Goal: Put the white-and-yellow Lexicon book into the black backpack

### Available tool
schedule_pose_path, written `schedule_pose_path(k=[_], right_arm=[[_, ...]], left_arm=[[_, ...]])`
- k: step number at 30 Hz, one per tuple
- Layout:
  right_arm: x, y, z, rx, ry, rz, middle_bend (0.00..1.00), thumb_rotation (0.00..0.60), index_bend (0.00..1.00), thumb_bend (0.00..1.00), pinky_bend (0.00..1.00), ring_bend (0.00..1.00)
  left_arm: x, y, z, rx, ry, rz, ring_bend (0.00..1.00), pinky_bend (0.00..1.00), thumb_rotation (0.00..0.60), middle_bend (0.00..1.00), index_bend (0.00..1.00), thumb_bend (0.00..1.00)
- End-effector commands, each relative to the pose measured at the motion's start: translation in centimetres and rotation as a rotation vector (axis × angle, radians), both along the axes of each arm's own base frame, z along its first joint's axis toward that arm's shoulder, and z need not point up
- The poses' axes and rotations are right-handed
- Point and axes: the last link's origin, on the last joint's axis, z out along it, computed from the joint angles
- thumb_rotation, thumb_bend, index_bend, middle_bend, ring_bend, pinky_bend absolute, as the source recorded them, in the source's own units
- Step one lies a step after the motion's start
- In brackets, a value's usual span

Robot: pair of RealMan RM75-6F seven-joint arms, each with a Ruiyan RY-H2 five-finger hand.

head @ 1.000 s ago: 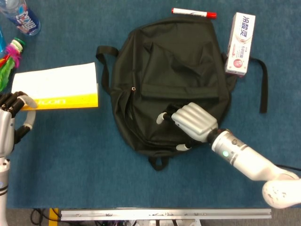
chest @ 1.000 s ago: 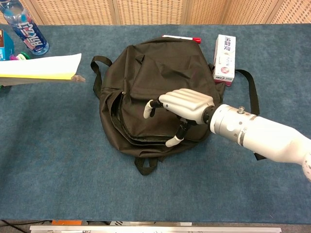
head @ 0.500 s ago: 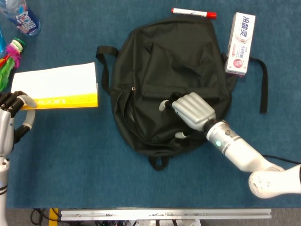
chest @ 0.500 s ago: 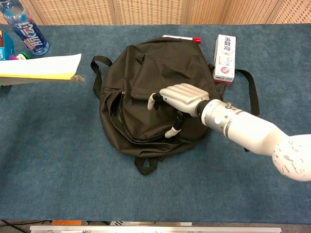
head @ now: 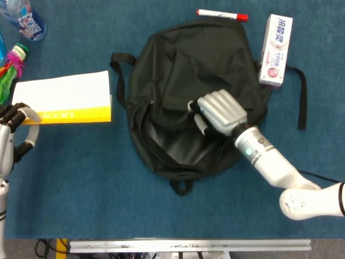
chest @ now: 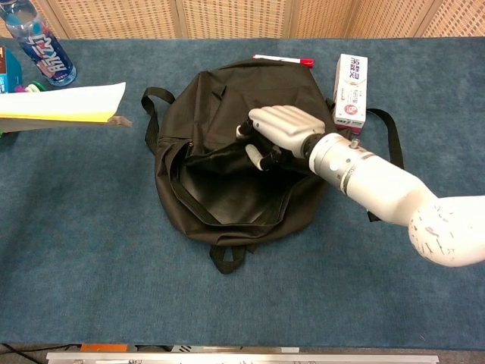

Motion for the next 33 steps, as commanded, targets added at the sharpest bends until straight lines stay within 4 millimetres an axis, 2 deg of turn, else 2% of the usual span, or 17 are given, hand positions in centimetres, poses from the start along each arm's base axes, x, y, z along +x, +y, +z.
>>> schedule_pose_path(k=[1, 6, 11, 23, 33], right_arm=[[0.5, -1.1, 1.4, -0.048, -0.051, -0.019, 0.62, 0.600, 0.68, 0.62, 0.75, 0.58], [1.4, -3.0, 3.2, -0.127, -0.127, -0.049, 0.63, 0.600, 0.69, 0.63, 0.77, 0.60], [2.2, -4.1, 3.5, -0.161, -0.176, -0.083, 0.63, 0.600, 0.70, 0.63, 0.77, 0.61], [5.9, -4.9, 3.2, -0.207, -0.302, -0.115, 0.63, 0.600, 0.70, 0.63, 0.78, 0.61], [8.3, -5.0, 3.2, -0.229, -0.381, -0.131, 0.63, 0.600, 0.70, 0.63, 0.78, 0.61]], left_arm=[[0.3, 0.3, 0.4, -0.013, -0.025, -0.017, 0.54, 0.55, 0.600, 0.59, 0.65, 0.41], [1.0, 0.4, 0.5, -0.039, -0.050, -0.056, 0.54, 0.55, 0.600, 0.59, 0.65, 0.41], [1.9, 0.3, 0.1, -0.090, -0.103, -0.098, 0.54, 0.55, 0.600, 0.59, 0.66, 0.41], [5.8, 0.1, -0.7, -0.206, -0.172, -0.230, 0.54, 0.55, 0.600, 0.59, 0.66, 0.41], [8.9, 0.7, -3.5, -0.330, -0.189, -0.310, 0.54, 0.55, 0.600, 0.59, 0.66, 0.40]])
